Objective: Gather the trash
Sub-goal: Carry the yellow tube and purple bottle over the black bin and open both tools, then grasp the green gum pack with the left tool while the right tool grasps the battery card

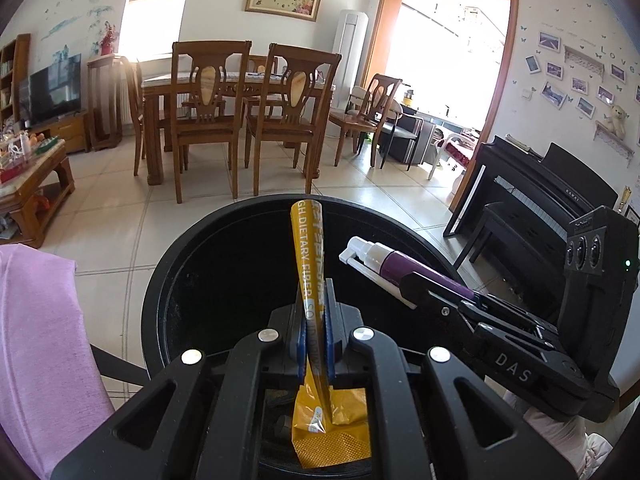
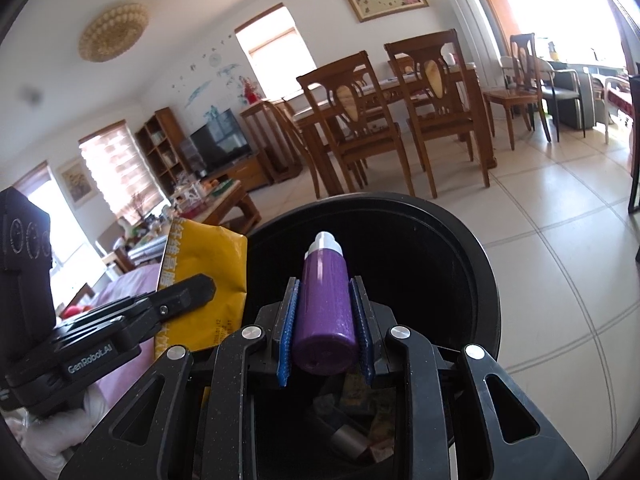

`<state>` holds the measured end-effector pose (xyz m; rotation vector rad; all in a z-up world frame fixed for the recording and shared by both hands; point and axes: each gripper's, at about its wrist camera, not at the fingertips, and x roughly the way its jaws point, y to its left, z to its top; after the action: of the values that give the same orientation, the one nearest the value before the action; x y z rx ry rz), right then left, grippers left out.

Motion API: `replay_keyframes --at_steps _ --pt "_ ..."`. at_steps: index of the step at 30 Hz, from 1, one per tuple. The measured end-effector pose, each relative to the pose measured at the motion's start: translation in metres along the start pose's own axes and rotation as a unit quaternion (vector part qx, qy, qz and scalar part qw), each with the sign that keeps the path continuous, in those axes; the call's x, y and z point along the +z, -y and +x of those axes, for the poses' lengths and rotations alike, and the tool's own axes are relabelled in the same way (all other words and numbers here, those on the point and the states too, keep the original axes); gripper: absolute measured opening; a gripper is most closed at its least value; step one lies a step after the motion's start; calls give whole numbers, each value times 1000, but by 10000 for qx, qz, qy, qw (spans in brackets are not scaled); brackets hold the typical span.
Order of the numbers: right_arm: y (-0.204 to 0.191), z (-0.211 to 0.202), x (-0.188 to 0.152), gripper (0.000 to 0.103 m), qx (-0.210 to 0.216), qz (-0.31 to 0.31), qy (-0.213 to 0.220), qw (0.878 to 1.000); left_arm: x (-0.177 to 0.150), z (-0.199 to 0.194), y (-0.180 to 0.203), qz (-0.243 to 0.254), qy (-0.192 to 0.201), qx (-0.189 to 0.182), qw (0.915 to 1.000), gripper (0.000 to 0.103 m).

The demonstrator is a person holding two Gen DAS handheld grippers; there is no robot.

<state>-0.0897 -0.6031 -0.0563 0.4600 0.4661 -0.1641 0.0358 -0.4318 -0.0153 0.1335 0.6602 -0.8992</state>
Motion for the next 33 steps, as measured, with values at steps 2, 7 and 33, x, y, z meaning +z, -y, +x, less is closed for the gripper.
replay_keyframes --at_steps 2,7,33 --pt "1 1 -2 26 8 2 -14 10000 1 0 0 -15 -6 38 10000 9" --pt "3 0 -3 29 3 75 -38 10000 1 1 1 -54 -91 99 9999 11" --pt "-97 -34 0 84 428 -240 144 9987 -13 -117 -37 -185 756 920 9927 97"
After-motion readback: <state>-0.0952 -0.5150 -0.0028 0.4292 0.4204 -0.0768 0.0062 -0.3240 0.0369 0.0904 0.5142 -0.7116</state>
